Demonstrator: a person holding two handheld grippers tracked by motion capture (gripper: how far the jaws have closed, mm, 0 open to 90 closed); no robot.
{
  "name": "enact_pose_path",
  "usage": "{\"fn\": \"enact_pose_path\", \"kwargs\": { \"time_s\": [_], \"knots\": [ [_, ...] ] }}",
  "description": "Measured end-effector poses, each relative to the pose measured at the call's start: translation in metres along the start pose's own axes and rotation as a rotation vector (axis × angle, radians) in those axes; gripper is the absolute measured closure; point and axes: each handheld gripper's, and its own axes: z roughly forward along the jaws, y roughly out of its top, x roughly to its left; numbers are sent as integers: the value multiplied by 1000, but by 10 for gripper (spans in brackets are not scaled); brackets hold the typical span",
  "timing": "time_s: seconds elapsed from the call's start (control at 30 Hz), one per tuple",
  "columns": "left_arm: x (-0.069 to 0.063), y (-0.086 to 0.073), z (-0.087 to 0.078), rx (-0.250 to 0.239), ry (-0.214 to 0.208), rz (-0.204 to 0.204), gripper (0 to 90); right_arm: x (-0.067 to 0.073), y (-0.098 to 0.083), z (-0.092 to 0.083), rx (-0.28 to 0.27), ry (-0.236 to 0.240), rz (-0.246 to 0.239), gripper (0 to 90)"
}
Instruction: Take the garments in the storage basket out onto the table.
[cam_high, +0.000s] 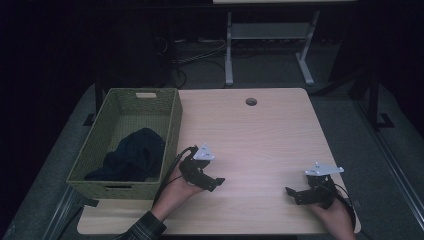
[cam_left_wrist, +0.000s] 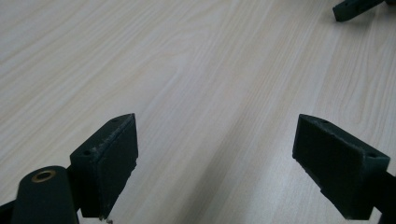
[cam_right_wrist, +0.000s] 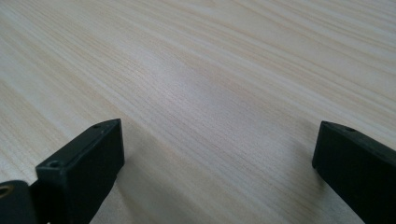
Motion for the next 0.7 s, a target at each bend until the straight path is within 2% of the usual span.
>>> {"fn": "enact_pose_path", "kwargs": {
  "time_s": [0.17,0.7],
  "knots": [
    [2,5,-5,-10,-5,-6,138,0,0,0,-1,-1,-3,20],
    [5,19,-16,2,-36,2,138,-1,-1,-1,0,5,-5,20]
  ]
}}
